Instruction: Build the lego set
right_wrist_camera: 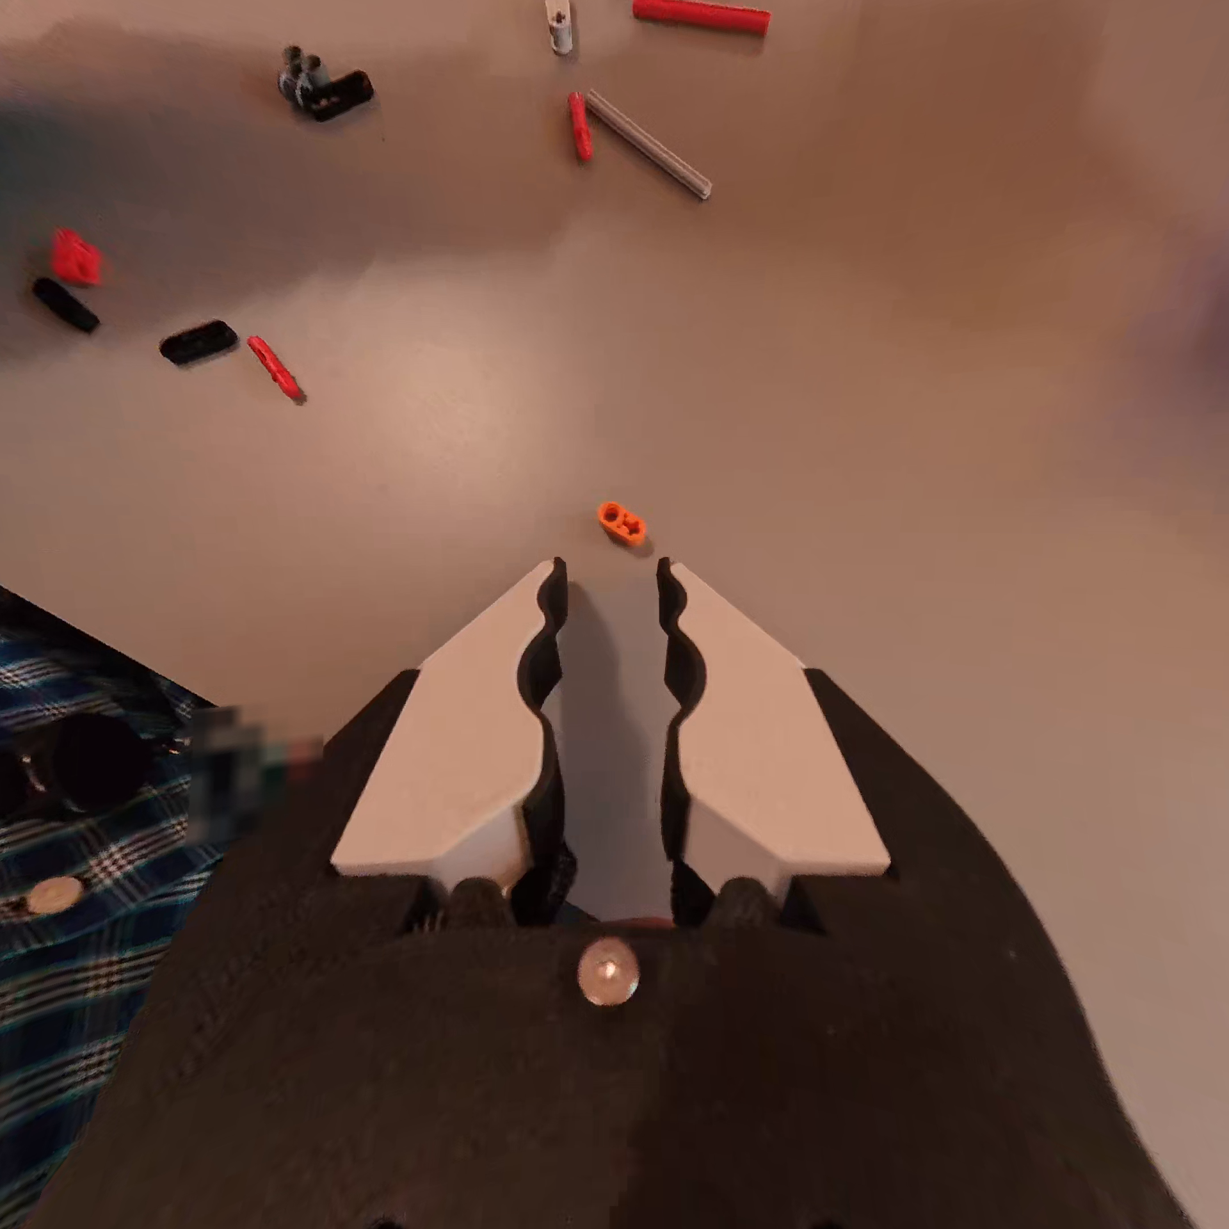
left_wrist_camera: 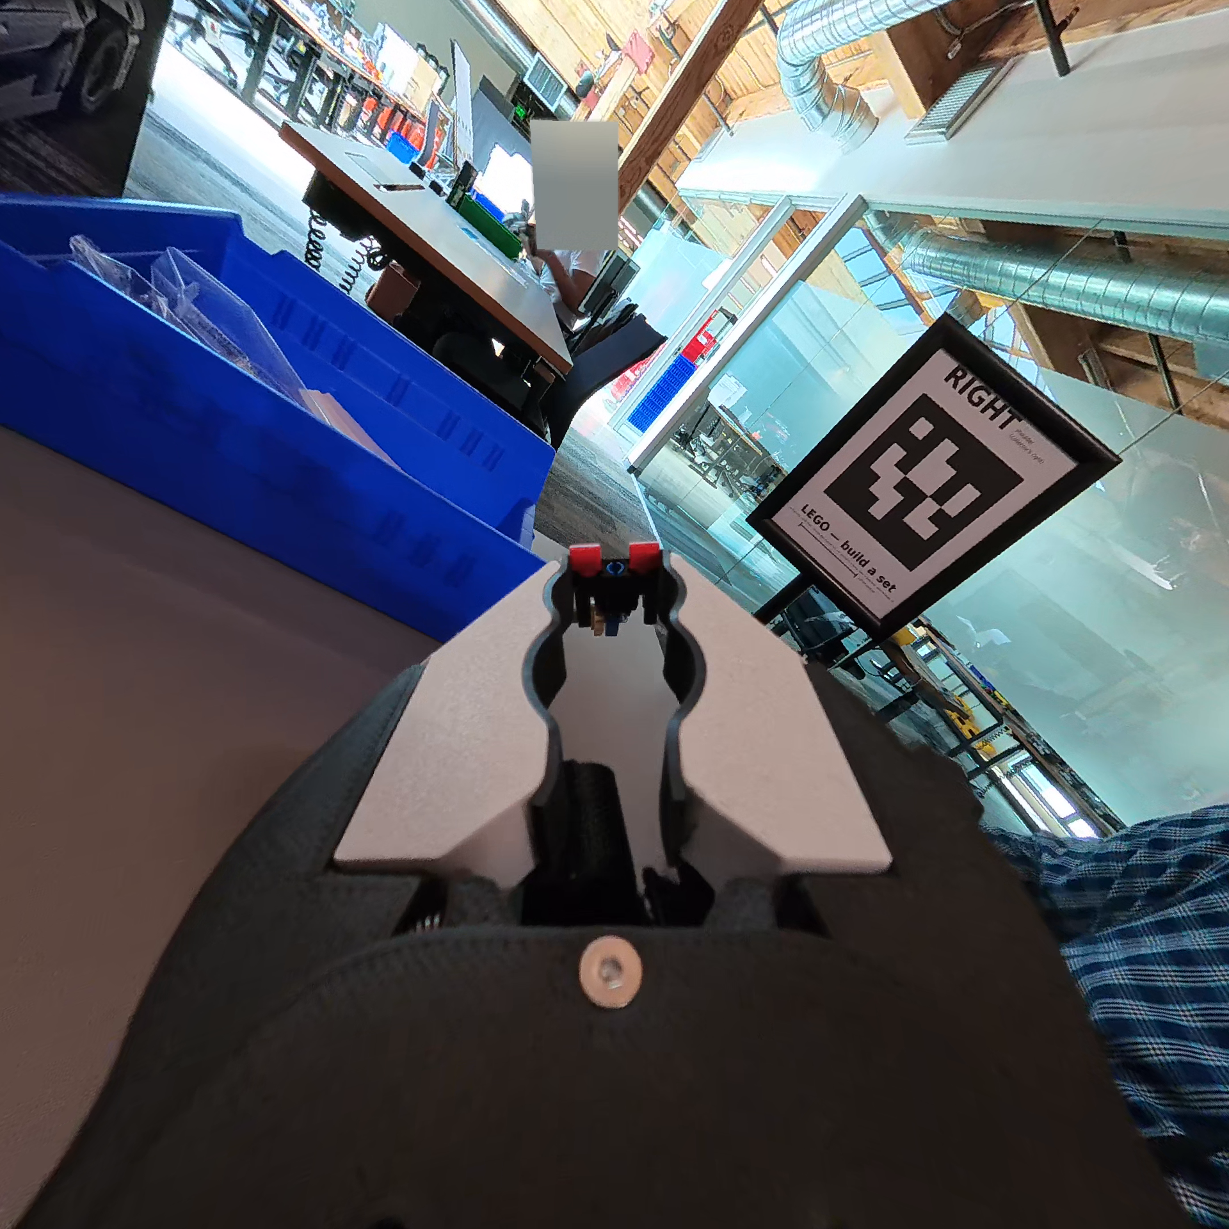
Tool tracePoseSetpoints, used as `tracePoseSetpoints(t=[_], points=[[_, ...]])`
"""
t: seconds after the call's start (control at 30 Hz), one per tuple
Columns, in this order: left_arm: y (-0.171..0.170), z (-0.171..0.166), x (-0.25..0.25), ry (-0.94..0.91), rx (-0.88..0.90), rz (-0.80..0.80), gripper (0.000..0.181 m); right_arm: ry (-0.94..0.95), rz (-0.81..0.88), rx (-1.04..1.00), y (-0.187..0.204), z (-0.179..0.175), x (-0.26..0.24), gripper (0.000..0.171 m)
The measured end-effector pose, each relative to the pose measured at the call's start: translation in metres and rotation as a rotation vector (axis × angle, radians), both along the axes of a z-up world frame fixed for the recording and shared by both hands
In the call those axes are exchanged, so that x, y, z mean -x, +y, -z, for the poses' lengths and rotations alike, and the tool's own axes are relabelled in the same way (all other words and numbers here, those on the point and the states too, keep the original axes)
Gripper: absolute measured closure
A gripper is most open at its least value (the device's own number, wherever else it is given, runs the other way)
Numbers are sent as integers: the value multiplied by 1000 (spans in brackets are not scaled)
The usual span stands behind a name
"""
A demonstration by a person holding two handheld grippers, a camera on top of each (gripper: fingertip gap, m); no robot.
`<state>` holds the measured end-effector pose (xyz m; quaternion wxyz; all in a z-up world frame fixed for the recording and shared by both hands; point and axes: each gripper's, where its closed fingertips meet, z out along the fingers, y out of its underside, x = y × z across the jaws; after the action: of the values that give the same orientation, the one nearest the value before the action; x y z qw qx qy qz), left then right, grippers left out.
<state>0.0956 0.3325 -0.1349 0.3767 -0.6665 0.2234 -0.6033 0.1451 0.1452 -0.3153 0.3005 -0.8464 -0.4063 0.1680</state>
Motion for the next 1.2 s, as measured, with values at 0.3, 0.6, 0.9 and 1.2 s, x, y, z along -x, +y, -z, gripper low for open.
tracePoseSetpoints(t=[0.3, 0.6, 0.9, 1.2], points=[[0, 0, 0, -2, 2, 0, 158, 30, 32, -8, 2, 4, 12, 148], [1, 1, 0, -9, 9, -1, 158, 28, 57, -65, 8, 4, 7, 146], [1, 7, -4, -3, 20, 5, 158, 40, 60, -100, 14, 5, 12, 148], [2, 11, -6, -1, 30, 7, 158, 51, 75, -115, 15, 4, 13, 152]])
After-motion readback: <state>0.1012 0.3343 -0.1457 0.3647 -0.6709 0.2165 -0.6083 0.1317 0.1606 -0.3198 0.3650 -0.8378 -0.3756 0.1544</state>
